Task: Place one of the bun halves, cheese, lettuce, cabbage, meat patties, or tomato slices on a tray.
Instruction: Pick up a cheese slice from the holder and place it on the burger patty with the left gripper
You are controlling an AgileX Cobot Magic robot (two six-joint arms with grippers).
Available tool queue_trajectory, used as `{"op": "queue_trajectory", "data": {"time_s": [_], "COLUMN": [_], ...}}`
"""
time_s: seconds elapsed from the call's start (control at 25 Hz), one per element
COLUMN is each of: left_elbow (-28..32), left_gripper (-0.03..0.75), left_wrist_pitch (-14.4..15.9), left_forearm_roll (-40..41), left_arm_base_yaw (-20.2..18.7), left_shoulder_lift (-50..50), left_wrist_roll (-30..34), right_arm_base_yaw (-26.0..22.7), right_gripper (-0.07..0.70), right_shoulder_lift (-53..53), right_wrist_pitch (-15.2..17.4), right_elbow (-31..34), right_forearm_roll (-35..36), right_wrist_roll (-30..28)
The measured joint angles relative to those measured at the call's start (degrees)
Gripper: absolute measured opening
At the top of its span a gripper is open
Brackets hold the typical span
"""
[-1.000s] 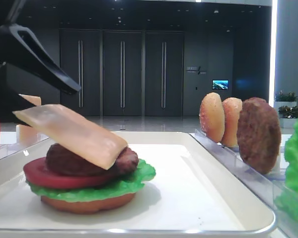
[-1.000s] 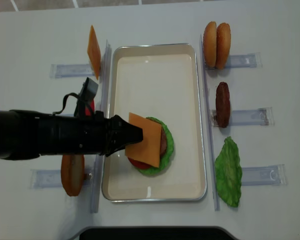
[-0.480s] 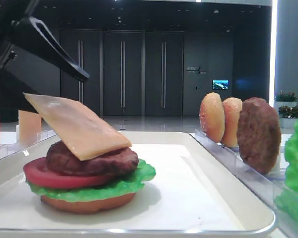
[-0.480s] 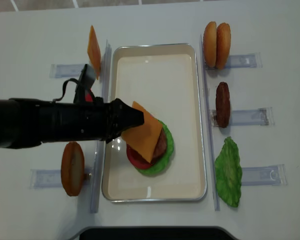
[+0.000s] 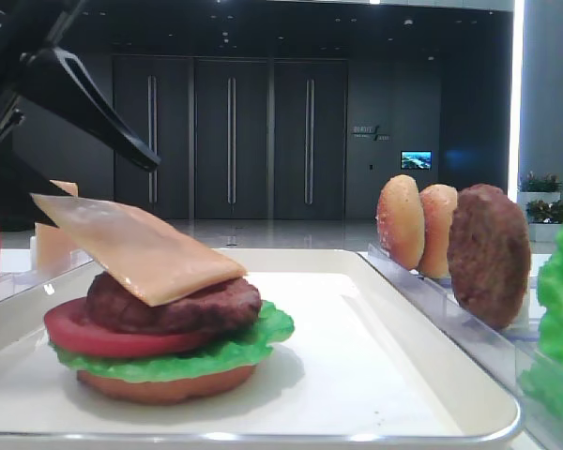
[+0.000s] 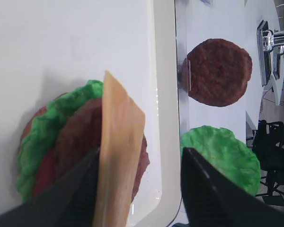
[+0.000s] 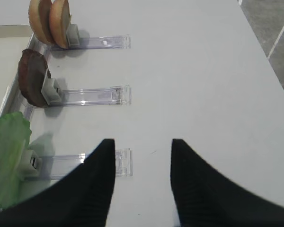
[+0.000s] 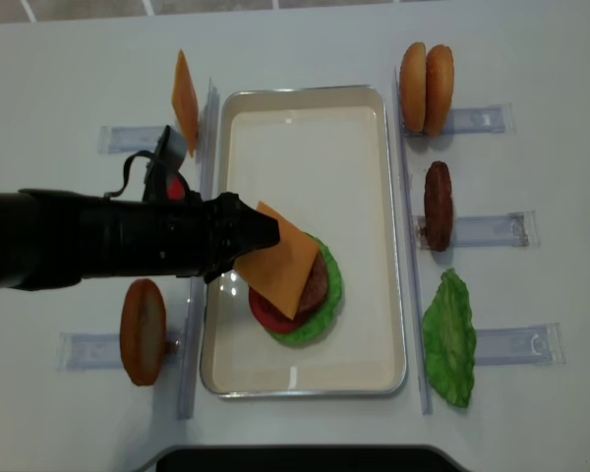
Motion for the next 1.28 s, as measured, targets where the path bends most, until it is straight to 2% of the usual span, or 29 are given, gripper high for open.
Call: {"op": "queue_trajectory", "data": {"time_s": [0.68,0.88,1.08,1.28], "left_elbow": [0.0,-0.49,-2.77,-3.84], "left_gripper": [0.396,0.428,0.475,0.482], "left_wrist_pitch": [-1.56,-1.56,-1.5,-1.02], "left_forearm_roll": [5.58,6.7,10.07,12.38], "left_arm_base_yaw": [0.0,0.0,0.0,0.0], "left_shoulder_lift": [0.0,0.0,0.0,0.0], "left_wrist_roll": [-4.38,-4.71,-8.18,-10.85], "right_arm_base_yaw": [0.0,0.0,0.0,0.0], "right_gripper": [0.275,0.275,0.275,0.275], "right_shoulder_lift": [0.0,0.0,0.0,0.0], "right_wrist_pitch": [0.0,0.0,0.0,0.0], "right_elbow": [0.0,0.0,0.0,0.0], "right_forearm_roll": [0.0,0.0,0.0,0.0], "right_wrist_roll": [0.0,0.0,0.0,0.0]}}
